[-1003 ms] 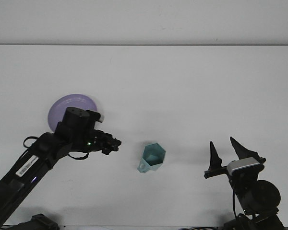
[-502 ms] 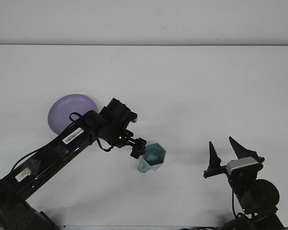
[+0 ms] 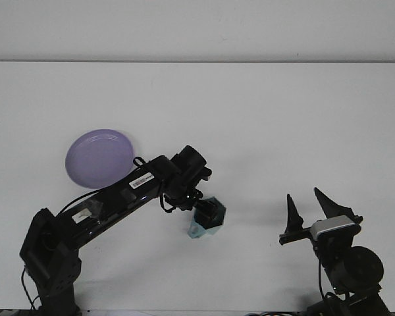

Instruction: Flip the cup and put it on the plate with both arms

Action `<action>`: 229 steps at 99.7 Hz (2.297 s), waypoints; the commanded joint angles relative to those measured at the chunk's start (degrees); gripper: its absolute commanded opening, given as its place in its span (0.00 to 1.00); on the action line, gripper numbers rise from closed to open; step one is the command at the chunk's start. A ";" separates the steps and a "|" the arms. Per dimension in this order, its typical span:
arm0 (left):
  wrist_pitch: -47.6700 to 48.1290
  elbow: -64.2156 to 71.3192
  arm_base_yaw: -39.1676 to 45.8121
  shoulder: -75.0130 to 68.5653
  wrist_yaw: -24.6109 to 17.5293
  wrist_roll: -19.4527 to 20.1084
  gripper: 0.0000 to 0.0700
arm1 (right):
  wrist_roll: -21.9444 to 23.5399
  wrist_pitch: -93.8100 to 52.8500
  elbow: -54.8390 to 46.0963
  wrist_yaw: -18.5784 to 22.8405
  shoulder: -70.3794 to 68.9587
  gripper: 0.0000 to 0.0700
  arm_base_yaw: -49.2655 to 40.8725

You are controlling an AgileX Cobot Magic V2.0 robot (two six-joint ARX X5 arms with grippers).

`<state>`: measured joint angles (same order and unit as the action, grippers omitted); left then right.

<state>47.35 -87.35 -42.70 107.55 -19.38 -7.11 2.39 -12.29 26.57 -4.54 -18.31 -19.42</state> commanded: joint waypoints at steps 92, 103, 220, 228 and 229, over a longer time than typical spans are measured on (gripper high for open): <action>15.61 -13.64 16.83 -8.31 9.40 6.34 0.02 | 0.39 0.33 0.15 -0.04 -0.13 0.65 -0.11; 16.44 -13.64 23.71 -10.16 9.40 6.84 0.02 | 0.39 0.28 0.15 -0.02 -0.13 0.65 -0.11; 9.09 -13.64 45.99 5.42 17.07 13.94 0.02 | 0.39 -0.55 0.15 -0.02 -0.15 0.65 -0.11; 8.55 -13.64 46.01 5.42 17.07 14.32 0.03 | 0.39 -0.55 0.15 -0.02 -0.15 0.65 -0.11; 8.50 -13.64 46.01 5.42 17.05 14.43 0.04 | 0.37 -0.55 0.15 -0.02 -0.15 0.65 -0.11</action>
<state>56.12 -99.77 3.11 111.66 -2.66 6.02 2.37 -13.04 26.57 -4.54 -18.31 -19.42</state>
